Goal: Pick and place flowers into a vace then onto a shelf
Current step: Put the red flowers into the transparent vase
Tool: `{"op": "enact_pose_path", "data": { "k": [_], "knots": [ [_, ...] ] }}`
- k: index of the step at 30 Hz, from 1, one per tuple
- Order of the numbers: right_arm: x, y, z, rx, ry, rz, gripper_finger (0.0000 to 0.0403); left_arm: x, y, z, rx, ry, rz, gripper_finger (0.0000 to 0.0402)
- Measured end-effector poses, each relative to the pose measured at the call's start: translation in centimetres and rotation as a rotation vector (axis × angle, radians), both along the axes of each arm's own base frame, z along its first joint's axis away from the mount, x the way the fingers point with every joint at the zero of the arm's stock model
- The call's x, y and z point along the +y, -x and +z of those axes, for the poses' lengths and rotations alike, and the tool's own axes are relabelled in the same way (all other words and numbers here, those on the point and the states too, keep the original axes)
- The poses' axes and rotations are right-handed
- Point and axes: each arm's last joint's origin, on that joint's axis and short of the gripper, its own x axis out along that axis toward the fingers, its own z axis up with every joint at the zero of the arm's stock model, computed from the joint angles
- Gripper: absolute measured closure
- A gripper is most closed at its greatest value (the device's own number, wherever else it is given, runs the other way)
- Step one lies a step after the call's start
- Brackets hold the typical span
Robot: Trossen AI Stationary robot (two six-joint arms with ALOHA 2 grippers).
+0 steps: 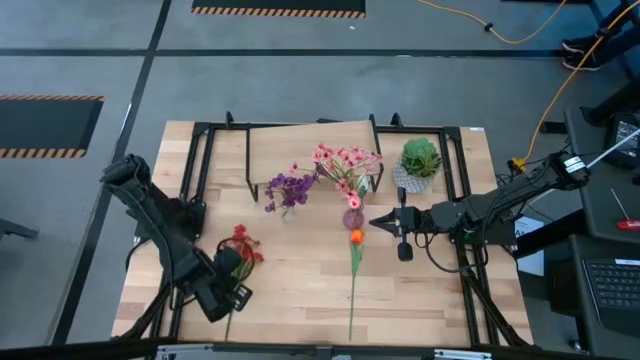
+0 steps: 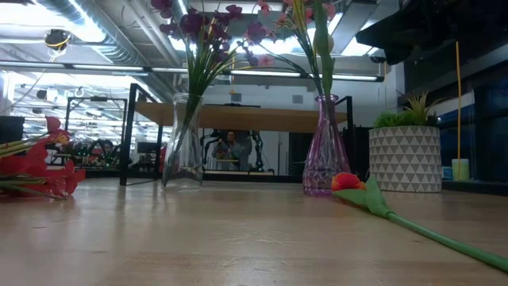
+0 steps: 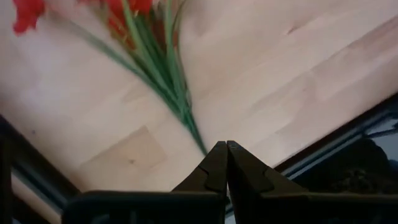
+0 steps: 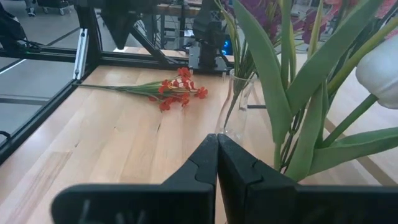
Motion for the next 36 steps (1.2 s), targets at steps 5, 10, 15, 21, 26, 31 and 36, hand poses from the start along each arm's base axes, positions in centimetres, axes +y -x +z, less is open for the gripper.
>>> {"op": "enact_pose_path", "data": {
  "k": [5, 10, 15, 21, 26, 31, 36],
  "knots": [
    [0.0, 0.0, 0.0, -0.001, 0.000, 0.000, 0.0389, -1.3, 0.3, -1.3, 0.051, -0.003, 0.073, 0.0399],
    [0.0, 0.0, 0.0, -0.001, -0.003, -0.001, 0.0389, -2.0, 0.4, -2.2, 0.077, -0.019, 0.130, 0.0400],
    [0.0, 0.0, 0.0, -0.001, -0.014, -0.003, 0.0389, -2.3, 0.2, -3.0, 0.097, -0.037, 0.131, 0.0395],
    [0.0, 0.0, -0.1, 0.008, -0.059, -0.014, 0.0389, -2.7, -0.1, -4.2, 0.114, -0.088, 0.091, 0.0362],
    [0.0, 0.0, -0.1, 0.010, -0.057, -0.013, 0.0389, -3.1, -0.4, -5.4, 0.123, -0.145, 0.049, 0.0313],
    [0.0, 0.0, -0.1, 0.010, -0.079, -0.018, 0.0389, -3.3, -0.7, -6.7, 0.154, -0.196, 0.049, 0.0262],
    [0.0, 0.0, -0.2, 0.017, -0.084, -0.019, 0.0389, -3.3, -0.7, -8.0, 0.206, -0.258, 0.085, 0.0223]
  ]
}}
